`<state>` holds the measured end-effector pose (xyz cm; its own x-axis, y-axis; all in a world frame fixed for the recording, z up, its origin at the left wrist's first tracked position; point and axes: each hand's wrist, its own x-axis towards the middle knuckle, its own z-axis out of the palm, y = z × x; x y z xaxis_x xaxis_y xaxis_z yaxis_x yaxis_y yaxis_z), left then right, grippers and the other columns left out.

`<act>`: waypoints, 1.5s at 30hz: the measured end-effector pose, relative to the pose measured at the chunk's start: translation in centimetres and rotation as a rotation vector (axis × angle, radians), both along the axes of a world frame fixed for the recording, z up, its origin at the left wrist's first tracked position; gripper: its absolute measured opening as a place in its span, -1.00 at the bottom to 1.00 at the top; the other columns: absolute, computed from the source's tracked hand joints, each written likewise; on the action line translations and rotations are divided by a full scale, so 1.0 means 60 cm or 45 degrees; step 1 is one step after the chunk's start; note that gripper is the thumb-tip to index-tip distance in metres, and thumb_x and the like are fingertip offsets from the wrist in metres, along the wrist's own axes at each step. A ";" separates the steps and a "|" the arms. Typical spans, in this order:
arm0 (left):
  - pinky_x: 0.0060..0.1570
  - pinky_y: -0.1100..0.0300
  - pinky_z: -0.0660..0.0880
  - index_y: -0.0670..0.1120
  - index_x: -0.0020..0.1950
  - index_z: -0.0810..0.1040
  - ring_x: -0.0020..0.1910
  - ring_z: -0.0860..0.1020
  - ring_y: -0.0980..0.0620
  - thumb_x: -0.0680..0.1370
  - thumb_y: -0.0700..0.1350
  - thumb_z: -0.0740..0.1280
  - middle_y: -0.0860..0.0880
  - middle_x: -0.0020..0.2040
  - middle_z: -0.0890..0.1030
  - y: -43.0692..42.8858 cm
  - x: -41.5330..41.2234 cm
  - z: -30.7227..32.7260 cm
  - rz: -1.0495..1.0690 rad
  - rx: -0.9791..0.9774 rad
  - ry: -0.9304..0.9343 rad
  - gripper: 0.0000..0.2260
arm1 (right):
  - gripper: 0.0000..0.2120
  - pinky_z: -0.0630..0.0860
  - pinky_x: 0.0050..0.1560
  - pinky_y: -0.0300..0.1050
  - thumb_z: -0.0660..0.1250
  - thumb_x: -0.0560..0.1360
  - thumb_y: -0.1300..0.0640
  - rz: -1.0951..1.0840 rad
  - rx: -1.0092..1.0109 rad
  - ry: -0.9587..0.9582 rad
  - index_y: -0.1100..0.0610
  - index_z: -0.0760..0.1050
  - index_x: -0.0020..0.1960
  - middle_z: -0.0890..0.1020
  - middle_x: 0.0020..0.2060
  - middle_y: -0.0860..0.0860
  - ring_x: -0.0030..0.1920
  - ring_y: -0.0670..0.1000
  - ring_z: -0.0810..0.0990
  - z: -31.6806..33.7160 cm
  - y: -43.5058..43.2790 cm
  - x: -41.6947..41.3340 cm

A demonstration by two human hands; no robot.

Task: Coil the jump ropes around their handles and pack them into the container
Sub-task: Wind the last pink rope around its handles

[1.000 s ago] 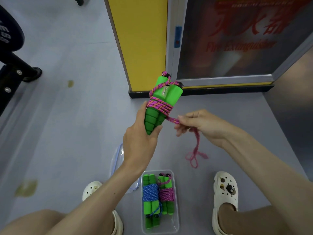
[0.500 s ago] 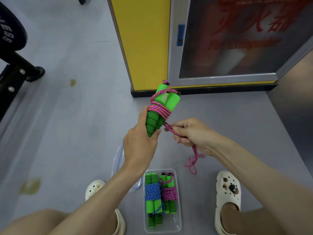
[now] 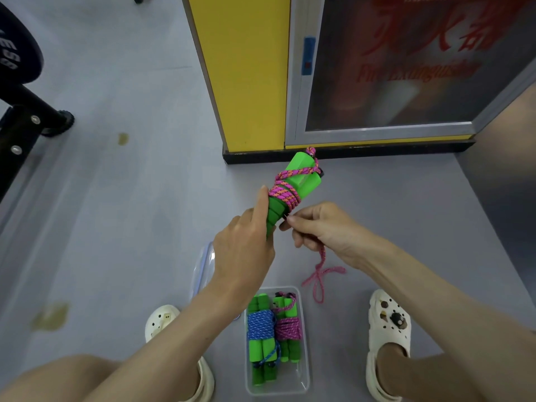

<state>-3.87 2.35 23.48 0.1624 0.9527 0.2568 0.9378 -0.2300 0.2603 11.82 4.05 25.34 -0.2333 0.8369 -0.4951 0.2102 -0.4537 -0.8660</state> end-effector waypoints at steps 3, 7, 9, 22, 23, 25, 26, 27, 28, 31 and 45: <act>-0.52 0.25 0.16 -0.23 0.33 0.47 -0.41 0.50 -0.06 0.19 -0.32 0.57 -0.10 -0.22 0.62 -0.004 0.002 -0.003 -0.011 0.085 0.038 -0.29 | -0.79 0.37 -0.44 -0.26 0.16 0.62 0.26 0.036 -0.033 0.064 0.35 0.52 0.07 0.62 -0.40 0.08 -0.53 -0.10 0.45 -0.004 -0.002 -0.003; -0.49 0.14 0.41 -0.18 0.43 0.35 -0.16 0.57 -0.12 0.20 -0.30 0.56 -0.17 0.14 0.61 -0.013 0.010 -0.014 -0.076 0.103 0.053 -0.18 | -0.79 0.50 -0.37 -0.28 0.08 0.63 0.32 0.047 -0.046 0.164 0.33 0.49 0.04 0.64 -0.26 0.16 -0.43 -0.06 0.59 0.003 0.002 -0.003; -0.46 0.11 0.47 -0.17 0.46 0.29 -0.10 0.57 -0.14 0.24 -0.29 0.55 -0.19 0.20 0.58 -0.014 0.010 -0.019 -0.083 0.097 0.027 -0.16 | -0.83 0.43 -0.37 -0.29 0.13 0.60 0.34 0.095 -0.032 0.188 0.31 0.49 0.01 0.62 -0.26 0.12 -0.44 -0.09 0.49 0.005 0.001 0.000; -0.38 0.11 0.56 -0.09 0.45 0.33 0.08 0.56 -0.14 0.24 -0.16 0.60 -0.19 0.30 0.52 -0.016 0.014 -0.044 -0.221 0.115 0.024 -0.18 | -0.58 0.13 -0.56 -0.25 0.34 0.46 -0.15 -0.295 -0.091 0.079 0.17 0.41 -0.34 0.43 -0.55 0.06 -0.60 -0.08 0.16 -0.013 -0.001 -0.001; -0.34 0.10 0.58 -0.06 0.46 0.30 0.11 0.55 -0.13 0.30 -0.06 0.57 -0.17 0.33 0.50 -0.017 0.015 -0.045 -0.239 0.090 0.001 -0.21 | -0.59 0.13 -0.56 -0.24 0.33 0.47 -0.12 -0.324 -0.084 0.076 0.16 0.40 -0.36 0.42 -0.56 0.06 -0.60 -0.08 0.16 -0.014 -0.001 0.000; -0.17 0.07 0.59 -0.01 0.46 0.30 0.18 0.51 -0.07 0.45 0.19 0.35 -0.09 0.37 0.47 -0.023 0.019 -0.038 -0.236 -0.037 -0.112 -0.36 | -0.61 0.12 -0.56 -0.24 0.31 0.50 -0.05 -0.352 -0.068 0.063 0.16 0.39 -0.40 0.40 -0.58 0.05 -0.61 -0.09 0.16 -0.014 0.001 0.003; -0.06 0.07 0.57 0.01 0.45 0.32 0.19 0.50 -0.02 0.48 0.28 0.21 -0.03 0.36 0.47 -0.025 0.019 -0.031 -0.205 -0.141 -0.222 -0.39 | -0.62 0.12 -0.56 -0.24 0.30 0.50 -0.02 -0.333 -0.059 0.045 0.15 0.39 -0.41 0.39 -0.59 0.04 -0.62 -0.09 0.17 -0.013 0.002 0.006; 0.00 0.08 0.55 0.05 0.41 0.35 0.17 0.51 0.02 0.48 0.33 0.13 0.04 0.31 0.48 -0.026 0.019 -0.024 -0.152 -0.268 -0.369 -0.42 | -0.63 0.11 -0.56 -0.25 0.30 0.51 -0.01 -0.287 -0.052 0.012 0.15 0.39 -0.40 0.38 -0.59 0.03 -0.62 -0.10 0.17 -0.011 0.003 0.007; -0.01 0.07 0.54 0.08 0.36 0.37 0.10 0.53 0.06 0.49 0.34 0.13 0.08 0.23 0.51 -0.023 0.017 -0.016 -0.070 -0.394 -0.542 -0.47 | -0.63 0.11 -0.56 -0.25 0.30 0.51 0.00 -0.218 -0.046 -0.033 0.15 0.39 -0.40 0.38 -0.60 0.02 -0.62 -0.10 0.18 -0.010 0.004 0.009; -0.16 0.06 0.55 0.03 0.27 0.38 -0.17 0.55 0.08 0.49 0.24 0.30 0.03 -0.05 0.54 -0.001 0.007 0.005 0.226 -0.729 -1.057 -0.55 | -0.65 0.11 -0.55 -0.26 0.28 0.52 0.04 -0.012 -0.056 -0.090 0.13 0.36 -0.41 0.36 -0.61 -0.01 -0.60 -0.09 0.17 -0.003 0.000 0.006; -0.32 0.12 0.59 -0.21 0.18 0.49 -0.28 0.64 -0.17 0.52 0.00 0.36 -0.20 -0.13 0.65 -0.006 0.012 0.032 0.085 -1.353 -1.741 -0.65 | -0.45 0.07 -0.53 -0.24 0.09 0.41 -0.41 -0.110 -0.112 0.133 0.09 0.38 -0.29 0.29 -0.58 0.00 -0.60 -0.09 0.16 -0.015 -0.003 -0.005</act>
